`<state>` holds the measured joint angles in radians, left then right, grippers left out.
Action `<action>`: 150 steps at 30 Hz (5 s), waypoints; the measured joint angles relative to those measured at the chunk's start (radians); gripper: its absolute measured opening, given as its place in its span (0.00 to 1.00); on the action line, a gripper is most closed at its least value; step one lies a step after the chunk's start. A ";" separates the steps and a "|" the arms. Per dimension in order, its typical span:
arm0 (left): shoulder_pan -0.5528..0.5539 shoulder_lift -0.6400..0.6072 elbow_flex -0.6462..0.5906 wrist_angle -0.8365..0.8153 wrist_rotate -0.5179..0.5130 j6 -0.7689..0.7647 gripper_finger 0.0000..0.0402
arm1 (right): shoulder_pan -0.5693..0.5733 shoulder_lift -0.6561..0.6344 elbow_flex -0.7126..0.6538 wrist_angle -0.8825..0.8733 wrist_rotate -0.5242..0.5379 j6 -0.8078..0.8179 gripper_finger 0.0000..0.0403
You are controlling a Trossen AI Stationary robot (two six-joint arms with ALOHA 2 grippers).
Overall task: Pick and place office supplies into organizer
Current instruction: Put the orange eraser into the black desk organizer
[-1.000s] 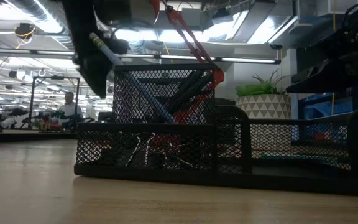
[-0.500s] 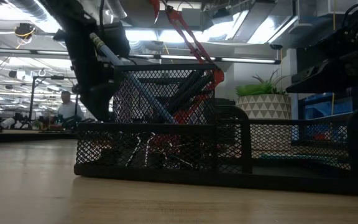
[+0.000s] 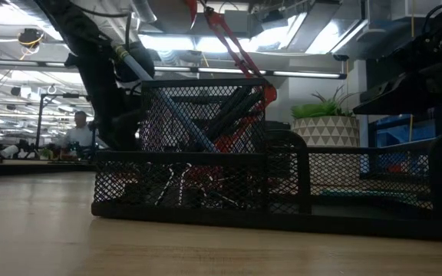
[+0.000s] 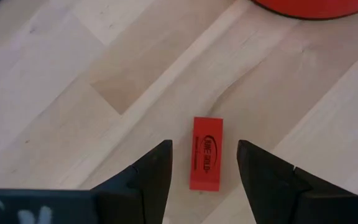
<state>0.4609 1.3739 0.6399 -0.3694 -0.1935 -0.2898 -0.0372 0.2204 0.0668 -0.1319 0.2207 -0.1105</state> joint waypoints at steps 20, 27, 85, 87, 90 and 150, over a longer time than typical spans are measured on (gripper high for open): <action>0.019 0.024 -0.046 0.090 0.036 0.024 0.44 | 0.000 0.000 0.000 0.000 0.000 -0.003 0.30; 0.019 0.108 -0.046 0.133 0.040 0.032 0.44 | 0.000 0.000 0.000 0.000 0.000 -0.003 0.30; -0.272 -0.309 -0.048 0.105 0.338 0.021 0.19 | 0.000 0.000 0.000 -0.001 0.000 -0.002 0.30; -0.324 -0.333 -0.048 0.146 0.344 0.015 0.19 | 0.000 0.000 0.000 0.000 0.000 0.001 0.30; -0.406 -0.358 -0.048 0.218 0.346 0.015 0.19 | 0.000 0.000 0.000 0.000 0.000 0.002 0.30; -1.067 0.487 0.303 0.655 -0.293 -0.011 0.19 | 0.000 0.000 0.000 -0.001 -0.004 0.163 0.30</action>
<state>-0.6063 1.8606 0.9432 0.2853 -0.4861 -0.3008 -0.0375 0.2204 0.0667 -0.1333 0.2171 0.0525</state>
